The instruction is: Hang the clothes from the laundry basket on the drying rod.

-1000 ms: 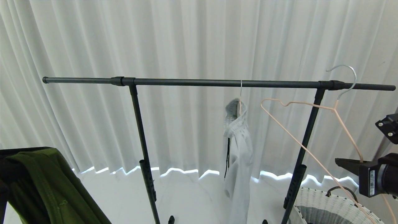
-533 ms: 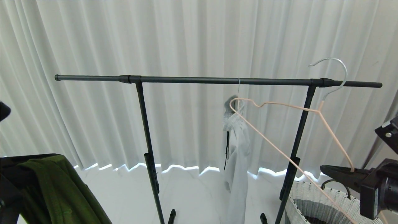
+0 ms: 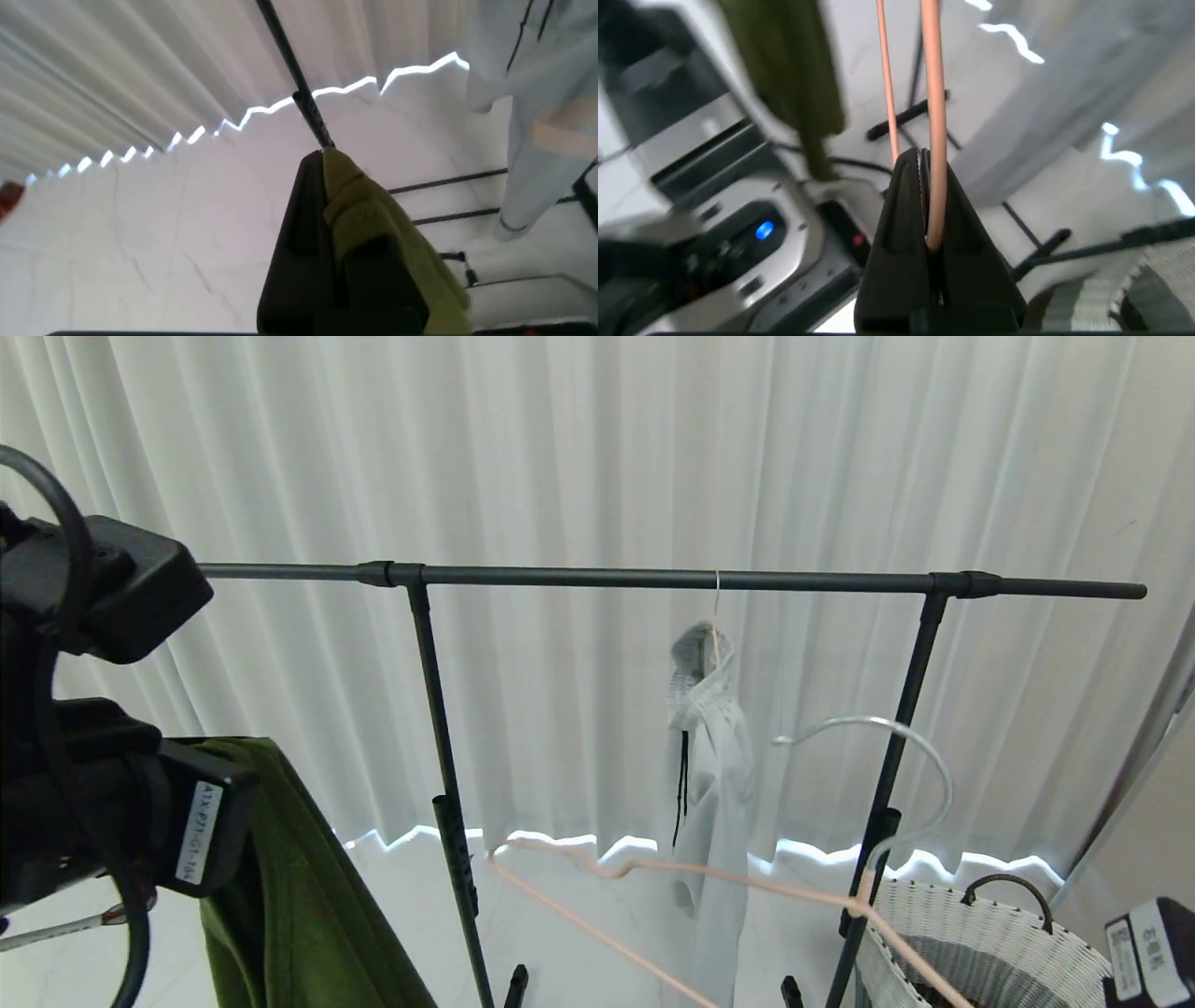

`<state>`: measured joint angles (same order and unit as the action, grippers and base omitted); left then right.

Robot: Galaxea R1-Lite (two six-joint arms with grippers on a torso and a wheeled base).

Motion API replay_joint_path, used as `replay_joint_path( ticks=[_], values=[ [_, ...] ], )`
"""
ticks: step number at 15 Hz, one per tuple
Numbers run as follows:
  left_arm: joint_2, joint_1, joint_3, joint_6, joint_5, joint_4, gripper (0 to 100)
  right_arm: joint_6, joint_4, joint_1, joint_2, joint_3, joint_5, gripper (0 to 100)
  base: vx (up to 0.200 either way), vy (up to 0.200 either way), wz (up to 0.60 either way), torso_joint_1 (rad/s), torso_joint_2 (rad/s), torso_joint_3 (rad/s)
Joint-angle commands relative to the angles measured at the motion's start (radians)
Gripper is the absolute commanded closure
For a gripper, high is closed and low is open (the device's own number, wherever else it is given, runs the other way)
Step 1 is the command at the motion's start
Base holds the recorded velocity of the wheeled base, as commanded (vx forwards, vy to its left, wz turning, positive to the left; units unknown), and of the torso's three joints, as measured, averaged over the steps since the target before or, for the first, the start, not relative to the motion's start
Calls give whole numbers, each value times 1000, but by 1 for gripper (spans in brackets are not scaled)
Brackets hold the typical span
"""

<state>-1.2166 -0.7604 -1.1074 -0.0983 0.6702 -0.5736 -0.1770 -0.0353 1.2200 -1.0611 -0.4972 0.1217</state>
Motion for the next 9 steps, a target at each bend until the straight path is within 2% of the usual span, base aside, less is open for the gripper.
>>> replay_joint_path(
  ticks=[1,3,5,9],
  values=[
    [-93,15,-12,-84,12,3,100,-1,-17,75,-40,2,1,100,0,0,0,0,0,0],
    [-138,15,-14,-167,48,3,100,-2,-75,81,-77,2,-1,100,0,0,0,0,0,0],
    [-164,15,-17,-219,68,3,100,-7,-138,81,-125,2,-2,100,0,0,0,0,0,0],
    [-166,12,-17,-224,71,5,100,-33,-229,81,-192,-3,-1,100,0,0,0,0,0,0]
  ],
)
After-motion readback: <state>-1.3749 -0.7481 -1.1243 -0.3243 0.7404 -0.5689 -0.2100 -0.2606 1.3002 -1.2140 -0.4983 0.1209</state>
